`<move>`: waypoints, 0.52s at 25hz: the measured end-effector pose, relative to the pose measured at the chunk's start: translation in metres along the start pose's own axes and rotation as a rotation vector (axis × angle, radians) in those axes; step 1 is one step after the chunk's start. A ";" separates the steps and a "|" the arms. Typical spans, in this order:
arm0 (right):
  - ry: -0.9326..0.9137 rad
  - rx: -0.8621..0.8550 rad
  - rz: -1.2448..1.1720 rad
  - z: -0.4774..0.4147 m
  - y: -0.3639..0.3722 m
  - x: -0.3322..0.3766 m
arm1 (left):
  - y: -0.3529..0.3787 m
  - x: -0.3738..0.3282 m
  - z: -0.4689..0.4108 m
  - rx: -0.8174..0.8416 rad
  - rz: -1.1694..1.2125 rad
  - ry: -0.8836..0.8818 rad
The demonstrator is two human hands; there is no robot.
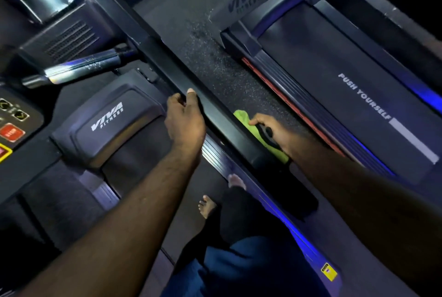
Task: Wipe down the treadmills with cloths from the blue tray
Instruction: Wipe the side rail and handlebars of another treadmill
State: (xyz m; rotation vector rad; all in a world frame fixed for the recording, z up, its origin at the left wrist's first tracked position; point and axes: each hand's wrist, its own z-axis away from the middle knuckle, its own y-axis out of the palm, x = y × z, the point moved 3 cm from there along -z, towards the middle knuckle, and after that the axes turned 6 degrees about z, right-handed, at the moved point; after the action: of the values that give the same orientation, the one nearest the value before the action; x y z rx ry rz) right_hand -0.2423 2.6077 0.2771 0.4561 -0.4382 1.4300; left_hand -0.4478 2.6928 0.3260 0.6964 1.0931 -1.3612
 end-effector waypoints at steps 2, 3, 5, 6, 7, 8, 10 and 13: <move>0.013 0.027 0.023 -0.019 0.005 0.014 | -0.002 -0.003 -0.011 -0.001 -0.005 -0.018; 0.042 0.045 0.039 -0.031 0.017 0.034 | -0.004 -0.003 -0.020 0.007 0.016 -0.034; -0.012 0.125 0.026 -0.057 0.042 0.078 | -0.010 -0.005 -0.042 0.013 0.047 -0.070; -0.076 0.160 0.004 -0.072 0.051 0.095 | -0.013 -0.004 -0.056 -0.001 0.048 -0.084; -0.111 0.175 -0.020 -0.087 0.060 0.111 | -0.015 -0.004 -0.065 -0.023 0.052 -0.098; -0.109 0.201 -0.014 -0.098 0.066 0.126 | -0.015 -0.004 -0.075 -0.041 0.045 -0.113; -0.011 0.205 -0.032 -0.110 0.068 0.126 | -0.016 -0.003 -0.087 -0.052 -0.014 -0.107; 0.025 0.198 -0.071 -0.112 0.058 0.104 | -0.022 -0.008 -0.086 -0.084 -0.070 -0.122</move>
State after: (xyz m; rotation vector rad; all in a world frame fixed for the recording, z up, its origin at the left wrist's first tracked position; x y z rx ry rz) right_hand -0.2893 2.7603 0.2424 0.6063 -0.2586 1.4148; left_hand -0.4860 2.7704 0.3050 0.5106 1.0789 -1.3907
